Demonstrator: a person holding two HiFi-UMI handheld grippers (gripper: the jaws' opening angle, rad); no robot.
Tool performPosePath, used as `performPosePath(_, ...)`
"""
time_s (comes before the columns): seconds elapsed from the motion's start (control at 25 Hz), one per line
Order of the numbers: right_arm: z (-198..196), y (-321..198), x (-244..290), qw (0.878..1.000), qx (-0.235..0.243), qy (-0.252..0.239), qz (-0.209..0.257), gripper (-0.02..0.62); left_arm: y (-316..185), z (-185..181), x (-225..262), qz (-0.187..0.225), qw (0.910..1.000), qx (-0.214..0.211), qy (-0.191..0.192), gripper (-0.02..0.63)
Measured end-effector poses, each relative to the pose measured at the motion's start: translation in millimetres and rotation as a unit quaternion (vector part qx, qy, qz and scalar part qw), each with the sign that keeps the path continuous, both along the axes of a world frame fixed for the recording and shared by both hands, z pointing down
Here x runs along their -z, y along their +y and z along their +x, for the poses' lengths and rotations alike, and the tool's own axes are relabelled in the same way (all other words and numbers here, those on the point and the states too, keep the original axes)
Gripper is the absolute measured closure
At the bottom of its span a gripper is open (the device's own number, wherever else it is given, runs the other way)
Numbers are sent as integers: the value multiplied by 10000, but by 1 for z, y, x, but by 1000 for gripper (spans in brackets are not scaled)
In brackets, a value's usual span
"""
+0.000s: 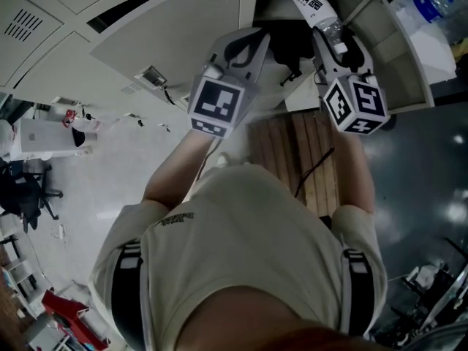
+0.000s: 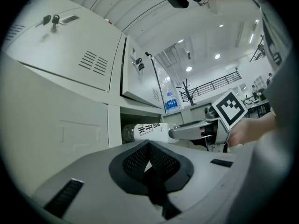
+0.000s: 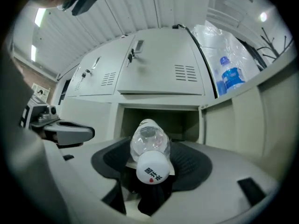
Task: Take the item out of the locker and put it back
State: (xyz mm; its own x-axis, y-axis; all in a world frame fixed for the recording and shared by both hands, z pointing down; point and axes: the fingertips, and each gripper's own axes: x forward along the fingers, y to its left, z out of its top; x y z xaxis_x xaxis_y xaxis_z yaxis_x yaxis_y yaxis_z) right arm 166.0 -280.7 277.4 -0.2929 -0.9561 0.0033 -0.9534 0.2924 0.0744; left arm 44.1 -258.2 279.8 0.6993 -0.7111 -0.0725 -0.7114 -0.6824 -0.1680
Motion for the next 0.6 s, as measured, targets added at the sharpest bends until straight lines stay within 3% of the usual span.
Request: performPosePath(0.6, 3, 98, -10, 9998, 51, 97, -143, 325, 58, -34, -12, -173, 9996, -80, -205, 594)
